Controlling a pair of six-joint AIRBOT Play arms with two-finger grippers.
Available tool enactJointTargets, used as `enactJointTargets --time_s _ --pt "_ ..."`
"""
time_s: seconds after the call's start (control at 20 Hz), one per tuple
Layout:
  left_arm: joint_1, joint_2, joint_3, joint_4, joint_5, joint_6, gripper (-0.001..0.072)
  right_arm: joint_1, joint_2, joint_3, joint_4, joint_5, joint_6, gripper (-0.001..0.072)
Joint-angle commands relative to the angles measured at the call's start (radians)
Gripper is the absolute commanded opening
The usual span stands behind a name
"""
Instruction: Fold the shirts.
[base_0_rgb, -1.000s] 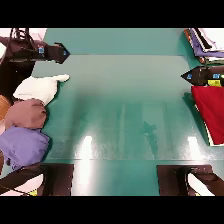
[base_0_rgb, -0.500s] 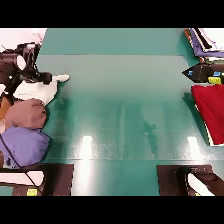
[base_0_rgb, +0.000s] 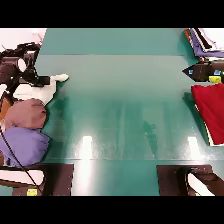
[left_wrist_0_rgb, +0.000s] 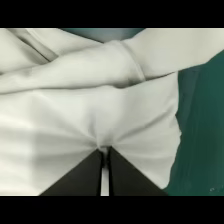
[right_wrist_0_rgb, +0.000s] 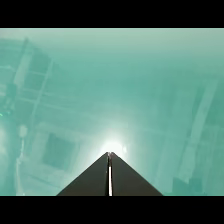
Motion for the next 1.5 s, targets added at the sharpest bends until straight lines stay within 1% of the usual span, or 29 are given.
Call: enactJointTargets --time_s 0.0,0.15,0.25,0.35,0.45,0.55,0.65,0.7,0.85,0.9,0.95,1.0,1.05,1.1,1.15,1.25,1.35,1.45 --pt "0.0 0.107 0.053 -0.001 -0.012 0.0 0.0023 0.001 0.001 0.042 0.004 -0.014 0.001 0.0021" --pt "-0.008 0.296 0.198 -0.017 -0.049 0.0 0.0023 0.001 0.001 0.164 -0.001 -0.022 0.0 0.0021" --pt "-0.057 0.419 0.311 -0.016 -0.087 0.016 0.0022 0.001 0.001 0.24 -0.005 -0.029 0.0 0.0021" --pt "-0.153 0.512 0.401 -0.016 -0.098 0.018 0.0022 0.001 0.001 0.295 -0.007 -0.03 0.0 0.002" --pt "-0.272 0.557 0.46 -0.015 -0.099 0.018 0.0021 0.001 0.001 0.328 -0.006 -0.03 0.0 0.0021" --pt "-0.396 0.557 0.473 -0.015 -0.111 0.017 0.0021 0.001 0.001 0.343 -0.005 -0.026 0.0 0.0021" --pt "-0.523 0.513 0.468 -0.015 -0.166 -0.001 0.0021 0.001 0.001 0.343 -0.005 -0.018 0.0 0.002" --pt "-0.587 0.473 0.468 -0.016 -0.217 -0.018 0.0021 0.001 0.001 0.343 -0.005 -0.014 0.0 0.002" --pt "-0.772 0.301 0.468 -0.04 -0.407 -0.019 0.0024 0.001 0.001 0.343 -0.005 0.01 0.0 0.002" --pt "-0.82 0.239 0.468 -0.073 -0.44 -0.018 0.0025 0.001 0.001 0.343 -0.005 0.02 0.0 0.002" --pt "-0.864 0.174 0.467 -0.129 -0.441 -0.015 0.0027 0.001 0.001 0.343 -0.005 0.027 0.0 0.0021" --pt "-0.896 0.119 0.468 -0.193 -0.414 -0.003 0.0184 0.001 0.001 0.343 -0.005 0.035 0.0 0.002" --pt "-0.92 0.071 0.468 -0.236 -0.374 0.024 0.0514 0.001 0.001 0.343 -0.005 0.043 0.0 0.0021" --pt "-0.932 0.032 0.468 -0.238 -0.341 0.037 0.0631 0.001 0.001 0.343 -0.004 0.053 0.0 0.0021" --pt "-0.925 0.012 0.468 -0.224 -0.33 0.045 0.0615 0.001 0.001 0.343 -0.005 0.066 0.0 0.0021" --pt "-0.872 0.011 0.468 -0.137 -0.361 0.045 0.0615 0.001 0.001 0.343 -0.005 0.089 0.0 0.0021" --pt "-0.758 0.014 0.467 -0.052 -0.423 0.043 0.0616 0.001 0.001 0.343 -0.005 0.092 0.0 0.0021" --pt "-0.616 0.014 0.45 -0.076 -0.428 0.002 0.0615 0.001 0.001 0.343 -0.005 0.092 0.0 0.0021"
